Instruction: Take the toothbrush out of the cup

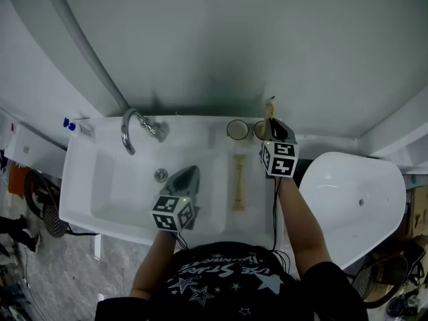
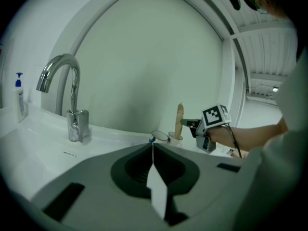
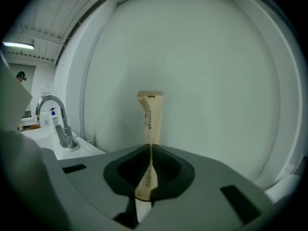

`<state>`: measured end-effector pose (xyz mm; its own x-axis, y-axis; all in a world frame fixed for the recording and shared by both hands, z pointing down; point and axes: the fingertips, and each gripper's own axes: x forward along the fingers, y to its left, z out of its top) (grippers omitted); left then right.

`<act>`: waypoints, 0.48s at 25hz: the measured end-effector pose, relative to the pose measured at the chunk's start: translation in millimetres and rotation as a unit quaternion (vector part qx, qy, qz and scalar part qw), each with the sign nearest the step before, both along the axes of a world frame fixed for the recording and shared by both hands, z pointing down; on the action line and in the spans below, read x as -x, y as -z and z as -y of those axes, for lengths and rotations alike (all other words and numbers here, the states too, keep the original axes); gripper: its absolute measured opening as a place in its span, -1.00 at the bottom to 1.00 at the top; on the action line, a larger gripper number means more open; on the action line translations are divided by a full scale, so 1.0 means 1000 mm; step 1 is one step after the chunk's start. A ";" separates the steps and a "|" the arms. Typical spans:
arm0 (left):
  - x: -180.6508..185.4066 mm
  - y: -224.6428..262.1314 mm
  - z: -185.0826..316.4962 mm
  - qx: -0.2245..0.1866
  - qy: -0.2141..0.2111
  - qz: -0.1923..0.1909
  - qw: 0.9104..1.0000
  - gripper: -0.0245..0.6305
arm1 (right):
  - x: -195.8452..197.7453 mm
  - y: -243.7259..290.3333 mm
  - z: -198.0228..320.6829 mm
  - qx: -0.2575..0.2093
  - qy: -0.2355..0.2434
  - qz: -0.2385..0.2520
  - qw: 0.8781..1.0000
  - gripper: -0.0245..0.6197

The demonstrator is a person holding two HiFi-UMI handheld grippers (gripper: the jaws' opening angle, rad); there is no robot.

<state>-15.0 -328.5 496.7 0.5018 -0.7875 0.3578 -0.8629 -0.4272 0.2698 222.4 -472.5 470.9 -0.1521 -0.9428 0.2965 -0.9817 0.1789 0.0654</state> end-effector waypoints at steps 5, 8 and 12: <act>-0.004 0.006 -0.011 -0.009 -0.013 0.004 1.000 -0.86 | 0.003 0.034 -0.020 -0.031 -0.001 0.029 0.999 -0.83; -0.005 0.009 -0.019 -0.011 -0.017 0.002 1.000 -0.86 | 0.007 0.042 -0.036 -0.027 0.007 0.036 0.999 -0.84; -0.007 0.010 -0.031 -0.012 -0.023 0.000 1.000 -0.87 | 0.010 0.032 -0.060 -0.005 0.011 0.043 0.999 -0.84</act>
